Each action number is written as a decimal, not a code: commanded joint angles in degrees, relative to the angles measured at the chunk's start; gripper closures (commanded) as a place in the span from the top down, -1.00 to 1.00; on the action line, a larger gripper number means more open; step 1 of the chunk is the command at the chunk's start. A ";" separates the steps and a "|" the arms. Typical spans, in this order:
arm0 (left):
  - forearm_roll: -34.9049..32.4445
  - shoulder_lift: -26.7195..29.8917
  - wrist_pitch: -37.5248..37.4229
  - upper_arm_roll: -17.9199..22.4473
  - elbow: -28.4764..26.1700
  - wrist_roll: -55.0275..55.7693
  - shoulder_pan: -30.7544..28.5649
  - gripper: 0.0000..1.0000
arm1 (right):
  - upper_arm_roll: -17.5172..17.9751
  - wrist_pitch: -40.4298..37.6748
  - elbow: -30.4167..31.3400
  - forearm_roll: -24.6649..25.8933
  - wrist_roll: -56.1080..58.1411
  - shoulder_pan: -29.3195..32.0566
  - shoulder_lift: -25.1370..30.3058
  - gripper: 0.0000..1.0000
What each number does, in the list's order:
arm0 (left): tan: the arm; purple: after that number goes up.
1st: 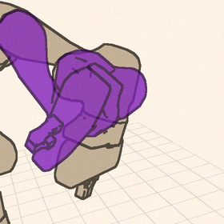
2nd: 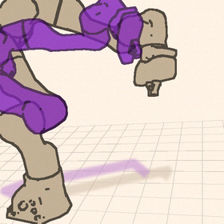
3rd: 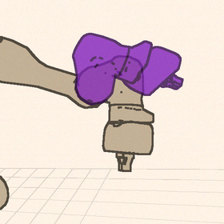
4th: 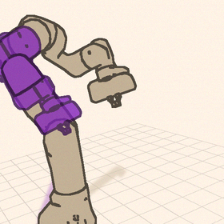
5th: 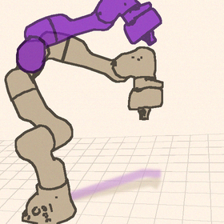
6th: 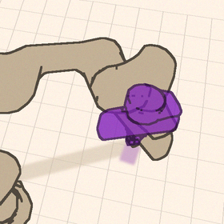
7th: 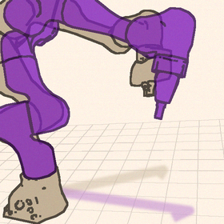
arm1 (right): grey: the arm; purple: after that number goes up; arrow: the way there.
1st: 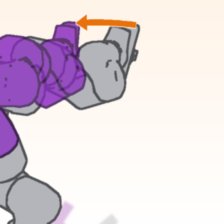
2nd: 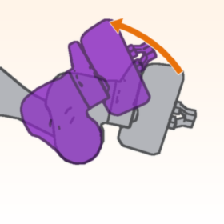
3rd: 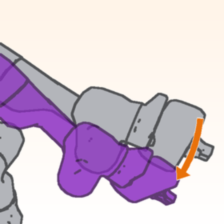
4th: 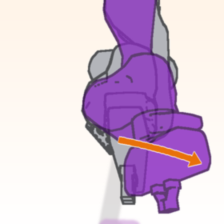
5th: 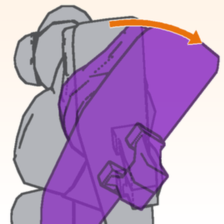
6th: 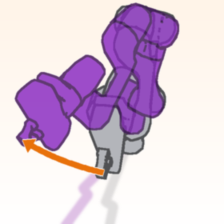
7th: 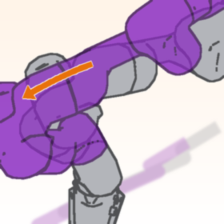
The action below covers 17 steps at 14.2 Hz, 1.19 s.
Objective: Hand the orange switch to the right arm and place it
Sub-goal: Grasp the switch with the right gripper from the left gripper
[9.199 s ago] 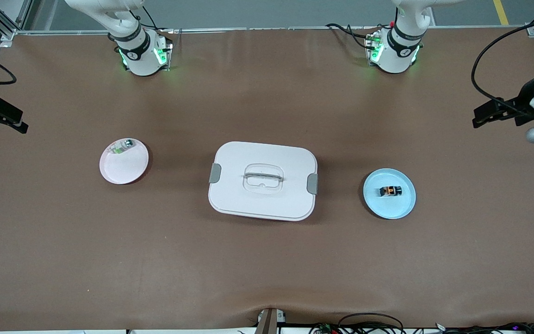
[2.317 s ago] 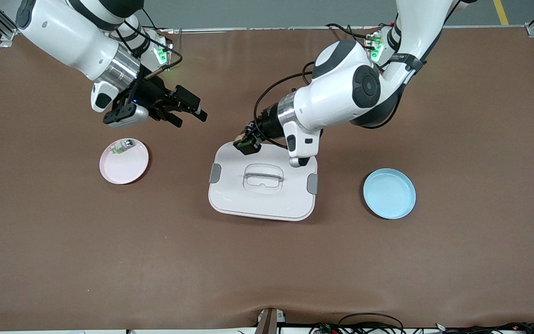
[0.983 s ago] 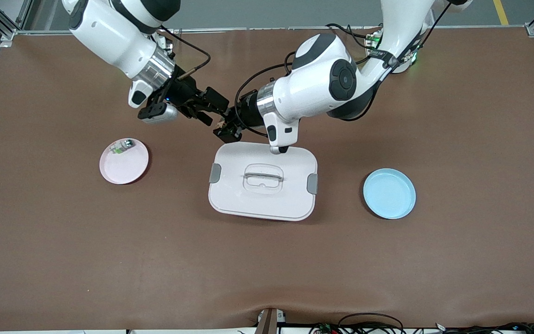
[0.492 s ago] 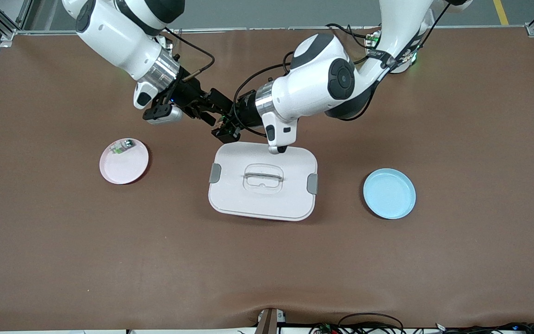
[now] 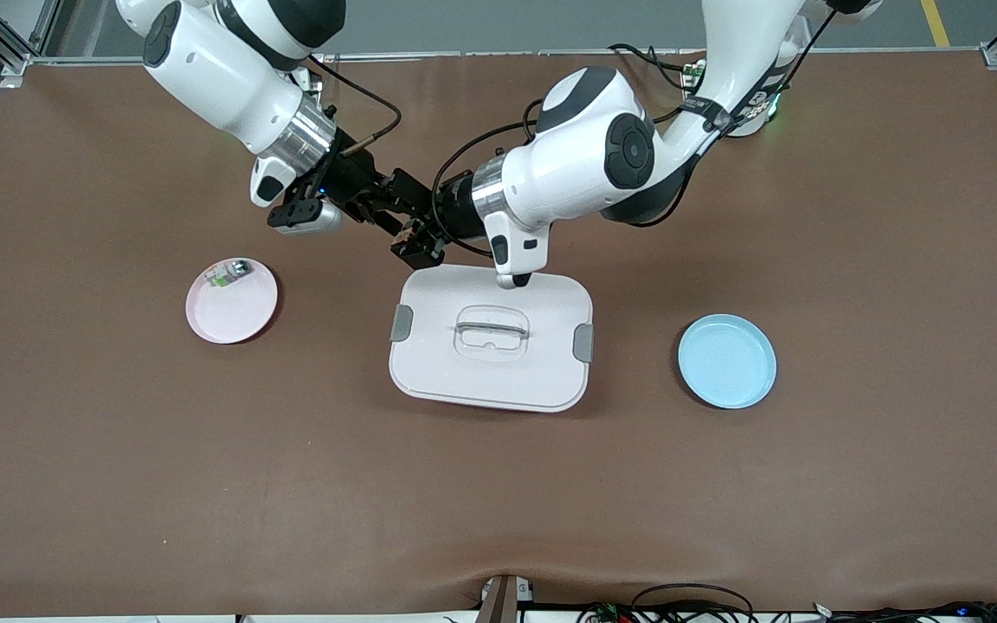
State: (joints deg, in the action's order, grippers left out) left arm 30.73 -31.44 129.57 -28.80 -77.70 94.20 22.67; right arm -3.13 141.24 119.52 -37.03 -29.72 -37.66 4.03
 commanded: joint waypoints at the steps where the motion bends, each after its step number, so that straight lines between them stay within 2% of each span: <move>1: 0.82 -0.99 0.86 0.14 1.68 1.07 1.32 -1.00 | -0.21 -0.09 -0.87 -1.03 0.19 -0.58 -0.34 0.35; 3: 0.82 -0.99 0.86 0.06 1.68 0.98 1.32 -1.00 | -0.21 -0.09 -0.87 -1.03 0.28 -0.58 -0.34 0.13; 8: 0.73 -0.99 0.86 0.06 1.68 0.98 1.33 -1.00 | -0.21 -0.09 -0.78 -0.77 1.24 -0.49 -0.43 -0.70; 12: 0.82 -0.82 0.94 0.14 1.76 0.63 1.15 -1.00 | -0.30 -0.17 -0.69 -0.77 2.39 -0.49 -0.43 -0.81; 14: 0.73 -0.73 0.94 0.14 1.76 0.89 1.15 -0.81 | -0.30 -0.17 -0.78 -0.77 2.48 -0.40 -0.34 -0.81; 15: 0.82 -0.73 0.86 0.14 1.68 0.98 1.15 -0.41 | -0.30 -0.17 -0.78 -0.77 2.48 -0.40 -0.34 -0.81; 17: 0.73 -0.47 0.86 0.23 1.68 0.37 1.06 0.99 | -0.39 -0.17 -0.78 -0.77 2.48 -0.23 -0.25 -0.81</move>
State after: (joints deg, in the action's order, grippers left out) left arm 30.73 -31.83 130.02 -28.67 -77.40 94.20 22.80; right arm -3.51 141.07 119.39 -36.98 -28.73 -37.64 4.01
